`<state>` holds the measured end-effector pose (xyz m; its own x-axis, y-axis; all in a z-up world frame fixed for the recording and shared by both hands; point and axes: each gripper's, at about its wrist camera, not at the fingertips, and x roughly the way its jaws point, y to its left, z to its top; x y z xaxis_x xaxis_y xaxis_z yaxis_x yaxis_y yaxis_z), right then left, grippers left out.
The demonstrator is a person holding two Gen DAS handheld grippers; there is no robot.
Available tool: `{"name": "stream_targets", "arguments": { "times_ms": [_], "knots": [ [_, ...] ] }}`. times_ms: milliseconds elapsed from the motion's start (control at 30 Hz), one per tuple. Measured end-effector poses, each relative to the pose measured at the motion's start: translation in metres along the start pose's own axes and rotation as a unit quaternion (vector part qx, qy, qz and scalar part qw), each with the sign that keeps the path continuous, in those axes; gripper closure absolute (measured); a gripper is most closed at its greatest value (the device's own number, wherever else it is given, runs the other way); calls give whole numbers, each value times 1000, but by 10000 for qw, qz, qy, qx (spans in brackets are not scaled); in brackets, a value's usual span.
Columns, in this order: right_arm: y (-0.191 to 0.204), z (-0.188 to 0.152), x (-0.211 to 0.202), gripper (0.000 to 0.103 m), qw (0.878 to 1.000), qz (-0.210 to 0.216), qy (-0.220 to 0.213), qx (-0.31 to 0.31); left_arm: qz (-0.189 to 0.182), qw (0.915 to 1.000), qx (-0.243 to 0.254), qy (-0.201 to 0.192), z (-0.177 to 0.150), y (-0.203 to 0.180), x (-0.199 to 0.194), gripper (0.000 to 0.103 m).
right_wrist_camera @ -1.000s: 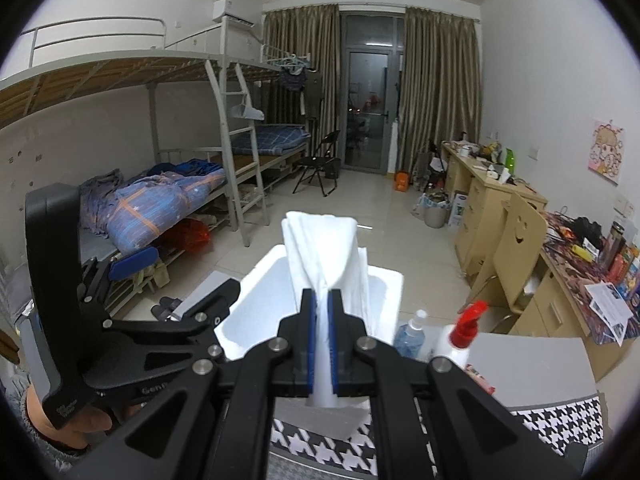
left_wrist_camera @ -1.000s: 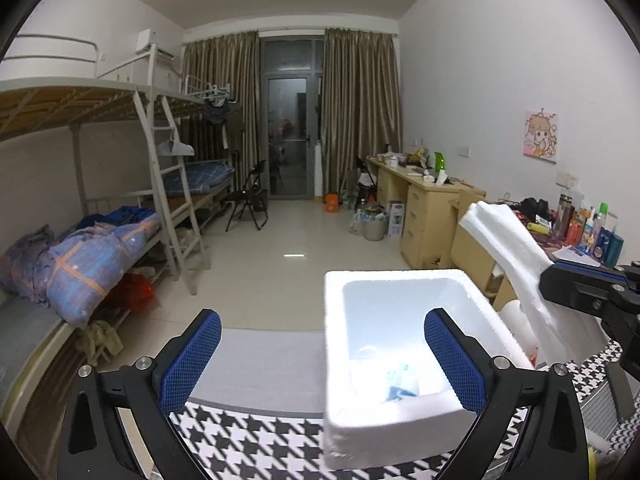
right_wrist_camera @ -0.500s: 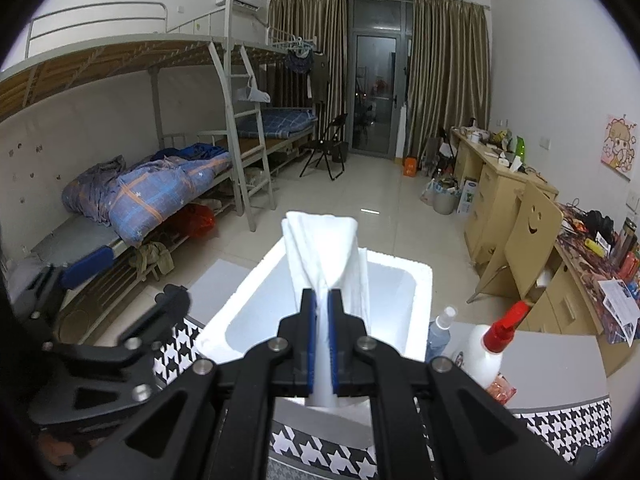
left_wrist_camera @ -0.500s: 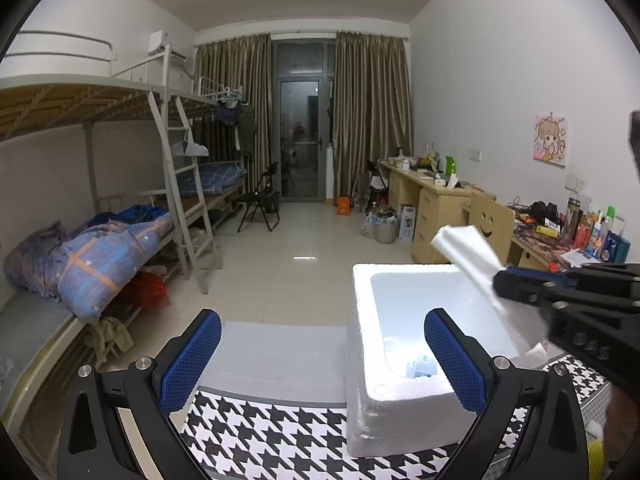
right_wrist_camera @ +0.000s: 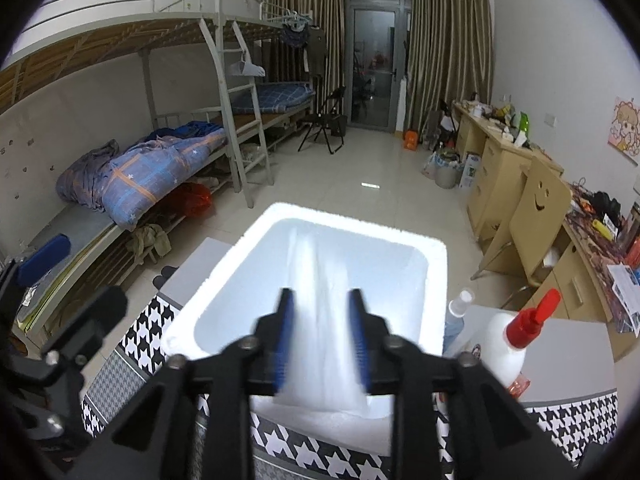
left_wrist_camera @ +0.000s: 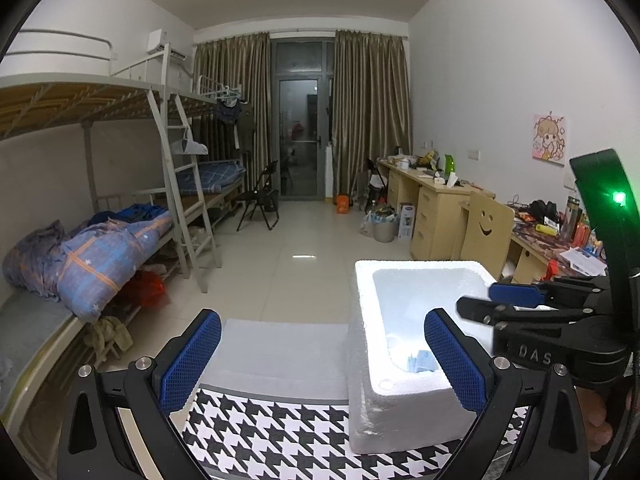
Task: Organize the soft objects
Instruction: 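Lower the white tissue into the foam box and open the right gripper, then withdraw both tools from the foam box back toward the table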
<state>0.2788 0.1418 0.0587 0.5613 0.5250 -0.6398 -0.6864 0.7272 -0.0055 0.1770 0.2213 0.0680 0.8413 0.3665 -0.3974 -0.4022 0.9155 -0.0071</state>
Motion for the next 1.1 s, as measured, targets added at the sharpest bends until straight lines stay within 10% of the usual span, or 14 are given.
{"name": "stream_targets", "arguments": {
  "times_ms": [500,700,1100],
  "knots": [
    [-3,-5,-18,36,9999,-124,-52,48,-2,10000,1,48,-2,-4,-4,1],
    [-6,-8,-34,13,9996,-114,-228,144,-10,10000,58,-33,-1,-10,-16,1],
    [-11,-19,-61,12,9988,-185,-429,160,-45,9998,129,-111,-2,-19,-35,1]
  ]
}}
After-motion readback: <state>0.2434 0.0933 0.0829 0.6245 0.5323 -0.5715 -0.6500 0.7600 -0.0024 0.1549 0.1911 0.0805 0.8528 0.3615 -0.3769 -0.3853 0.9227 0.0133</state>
